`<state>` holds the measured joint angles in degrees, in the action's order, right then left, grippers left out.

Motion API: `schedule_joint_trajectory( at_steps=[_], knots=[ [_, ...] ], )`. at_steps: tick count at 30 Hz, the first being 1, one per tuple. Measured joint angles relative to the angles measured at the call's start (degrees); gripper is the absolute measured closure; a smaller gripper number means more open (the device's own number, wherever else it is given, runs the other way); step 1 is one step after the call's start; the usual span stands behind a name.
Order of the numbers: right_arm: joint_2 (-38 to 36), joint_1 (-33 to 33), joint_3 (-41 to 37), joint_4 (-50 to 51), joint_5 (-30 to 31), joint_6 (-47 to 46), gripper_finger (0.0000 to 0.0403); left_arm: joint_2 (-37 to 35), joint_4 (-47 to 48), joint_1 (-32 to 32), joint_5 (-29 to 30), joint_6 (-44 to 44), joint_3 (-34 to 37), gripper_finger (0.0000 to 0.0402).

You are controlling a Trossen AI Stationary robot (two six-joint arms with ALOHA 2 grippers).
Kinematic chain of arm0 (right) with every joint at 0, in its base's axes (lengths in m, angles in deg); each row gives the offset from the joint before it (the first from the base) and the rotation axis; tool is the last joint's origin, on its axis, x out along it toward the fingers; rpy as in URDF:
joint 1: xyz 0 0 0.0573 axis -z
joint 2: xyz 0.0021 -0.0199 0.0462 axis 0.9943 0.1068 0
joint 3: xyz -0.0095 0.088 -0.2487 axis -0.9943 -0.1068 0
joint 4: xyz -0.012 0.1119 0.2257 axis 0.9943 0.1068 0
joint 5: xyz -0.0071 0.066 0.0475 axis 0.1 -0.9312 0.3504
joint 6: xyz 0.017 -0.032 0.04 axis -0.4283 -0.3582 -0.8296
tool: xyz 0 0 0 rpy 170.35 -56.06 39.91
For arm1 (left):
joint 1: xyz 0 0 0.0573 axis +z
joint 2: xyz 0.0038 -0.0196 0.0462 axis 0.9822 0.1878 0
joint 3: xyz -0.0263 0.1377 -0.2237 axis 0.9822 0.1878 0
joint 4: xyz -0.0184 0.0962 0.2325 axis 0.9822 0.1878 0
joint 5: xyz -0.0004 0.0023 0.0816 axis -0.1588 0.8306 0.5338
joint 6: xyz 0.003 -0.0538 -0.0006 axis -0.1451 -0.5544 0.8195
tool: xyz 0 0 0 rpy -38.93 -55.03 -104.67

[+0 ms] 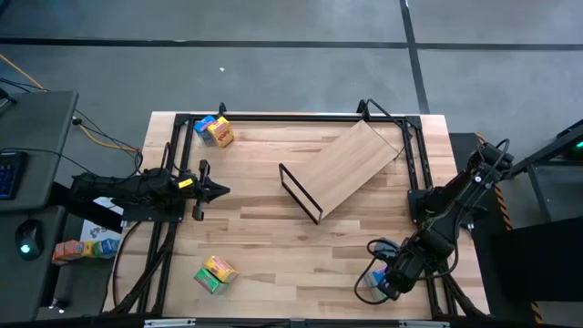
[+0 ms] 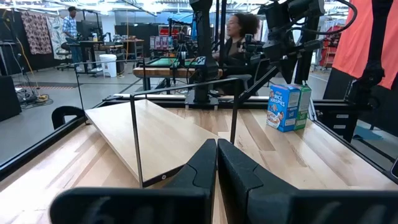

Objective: Stack cereal on shelf
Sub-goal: Put the bottom blue cereal box on the shelf

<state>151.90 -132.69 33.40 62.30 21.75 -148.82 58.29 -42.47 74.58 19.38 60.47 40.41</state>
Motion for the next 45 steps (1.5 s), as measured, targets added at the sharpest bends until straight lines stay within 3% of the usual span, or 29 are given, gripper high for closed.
schedule_joint_trajectory(
  at_steps=[20,35,45],
  knots=[
    [0.0,0.0,0.0,0.02,3.4,1.09,0.0403,0.0,-0.01,0.0,0.02,-0.01,-0.01,0.0394],
    [2.19,0.0,-0.02,-2.52,2.05,3.77,0.0403,0.0,0.0,0.0,0.01,-0.01,0.0,0.0394],
    [2.19,0.05,-0.02,-2.51,8.61,4.07,0.0403,0.0,0.0,0.0,0.0,-0.01,0.01,0.0394]
  ],
)
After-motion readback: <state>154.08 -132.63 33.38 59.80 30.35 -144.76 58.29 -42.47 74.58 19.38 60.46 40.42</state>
